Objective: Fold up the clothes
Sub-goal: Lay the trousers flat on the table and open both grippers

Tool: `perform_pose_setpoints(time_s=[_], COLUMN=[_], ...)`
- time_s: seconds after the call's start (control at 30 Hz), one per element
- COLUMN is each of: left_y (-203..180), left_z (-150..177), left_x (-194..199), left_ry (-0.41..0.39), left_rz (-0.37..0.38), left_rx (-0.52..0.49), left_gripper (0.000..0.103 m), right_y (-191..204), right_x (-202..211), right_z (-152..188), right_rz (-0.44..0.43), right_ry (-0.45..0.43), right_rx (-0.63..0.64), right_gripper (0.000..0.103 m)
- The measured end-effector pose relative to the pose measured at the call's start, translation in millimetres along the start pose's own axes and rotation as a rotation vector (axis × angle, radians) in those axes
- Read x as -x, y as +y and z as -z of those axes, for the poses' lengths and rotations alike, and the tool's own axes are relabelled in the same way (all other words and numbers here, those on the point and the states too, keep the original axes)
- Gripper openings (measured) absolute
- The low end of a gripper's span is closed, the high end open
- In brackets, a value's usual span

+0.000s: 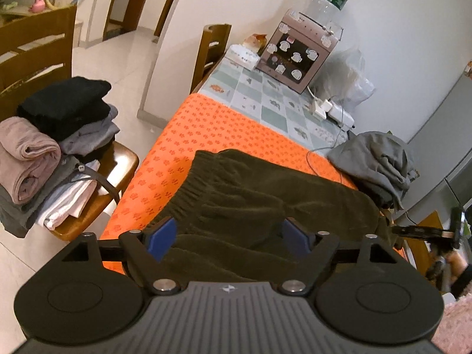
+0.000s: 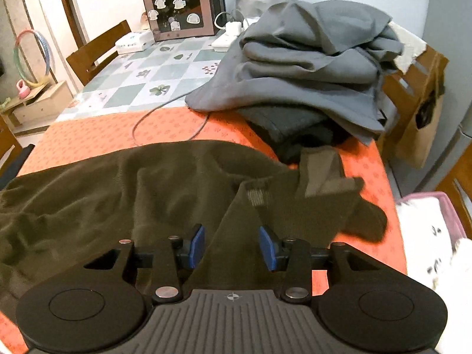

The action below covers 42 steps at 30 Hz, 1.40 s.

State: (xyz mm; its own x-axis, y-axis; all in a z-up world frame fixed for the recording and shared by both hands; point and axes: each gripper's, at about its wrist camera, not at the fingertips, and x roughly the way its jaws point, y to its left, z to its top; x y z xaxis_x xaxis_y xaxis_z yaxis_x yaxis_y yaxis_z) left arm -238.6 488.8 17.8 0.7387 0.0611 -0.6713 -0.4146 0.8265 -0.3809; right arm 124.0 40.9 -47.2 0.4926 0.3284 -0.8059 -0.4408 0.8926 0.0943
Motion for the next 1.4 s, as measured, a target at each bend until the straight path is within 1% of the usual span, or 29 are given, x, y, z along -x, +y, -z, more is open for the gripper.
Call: perform_pose_setpoints(time_s=[0.1, 0.2, 0.23, 0.27, 0.3, 0.33, 0.43, 0.53, 0.67, 0.83, 0.93, 1.03, 1.1, 1.17, 1.23, 1.27, 1.33, 1.4], left_y=[-10, -18, -20, -23, -25, -26, -29, -32, -42, -60, -74, -87, -92, -95, -94, -94, -91, -86], left_z=[1, 3, 3, 3, 3, 3, 0, -4, -12, -20, -21, -21, -21, -23, -25, -25, -27, -29], left_x=[0, -4, -5, -8, -11, -15, -24, -35, -55, -82, -97, -107, -110, -113, -115, -116, -118, -119], left_ry=[-0.006, -0.005, -0.003, 0.002, 0.008, 0.012, 0.021, 0.028, 0.050, 0.090, 0.117, 0.135, 0.139, 0.141, 0.142, 0.143, 0.146, 0.147], left_rz=[-0.011, -0.021, -0.024, -0.028, -0.031, -0.031, -0.026, -0.006, 0.043, 0.120, 0.166, 0.193, 0.204, 0.208, 0.205, 0.202, 0.189, 0.175], left_rx=[-0.008, -0.010, -0.009, -0.015, -0.020, -0.027, -0.046, -0.059, -0.095, -0.161, -0.207, -0.254, -0.283, -0.306, -0.319, -0.322, -0.327, -0.333], left_gripper=[0.085, 0.085, 0.085, 0.085, 0.085, 0.085, 0.085, 0.085, 0.085, 0.085, 0.085, 0.085, 0.085, 0.085, 0.085, 0.085, 0.085, 0.085], right_y=[-3, -5, -7, -8, -9, -11, -20, -32, -54, -81, -95, -103, -101, -95, -86, -82, -75, -67], right_x=[-22, -42, -47, -50, -53, -50, -30, 5, 61, 118, 133, 130, 126, 127, 127, 125, 120, 110], right_z=[-7, -11, -10, -10, -10, -8, -3, 4, 22, 59, 86, 106, 110, 105, 98, 94, 83, 73], right_rz=[-0.008, -0.006, -0.012, -0.011, -0.011, -0.008, -0.002, 0.022, 0.080, 0.180, 0.234, 0.259, 0.281, 0.297, 0.300, 0.287, 0.239, 0.186], right_ry=[0.015, 0.038, 0.050, 0.058, 0.065, 0.064, 0.038, -0.004, -0.053, -0.061, -0.039, 0.000, 0.022, 0.007, -0.014, -0.024, -0.029, -0.026], right_rx=[0.010, 0.024, 0.028, 0.032, 0.036, 0.026, -0.013, -0.056, -0.153, -0.267, -0.336, -0.378, -0.369, -0.330, -0.266, -0.231, -0.171, -0.126], right_gripper=[0.049, 0.049, 0.045, 0.037, 0.015, 0.010, 0.009, 0.008, 0.008, 0.008, 0.008, 0.008, 0.012, 0.016, 0.025, 0.026, 0.033, 0.036])
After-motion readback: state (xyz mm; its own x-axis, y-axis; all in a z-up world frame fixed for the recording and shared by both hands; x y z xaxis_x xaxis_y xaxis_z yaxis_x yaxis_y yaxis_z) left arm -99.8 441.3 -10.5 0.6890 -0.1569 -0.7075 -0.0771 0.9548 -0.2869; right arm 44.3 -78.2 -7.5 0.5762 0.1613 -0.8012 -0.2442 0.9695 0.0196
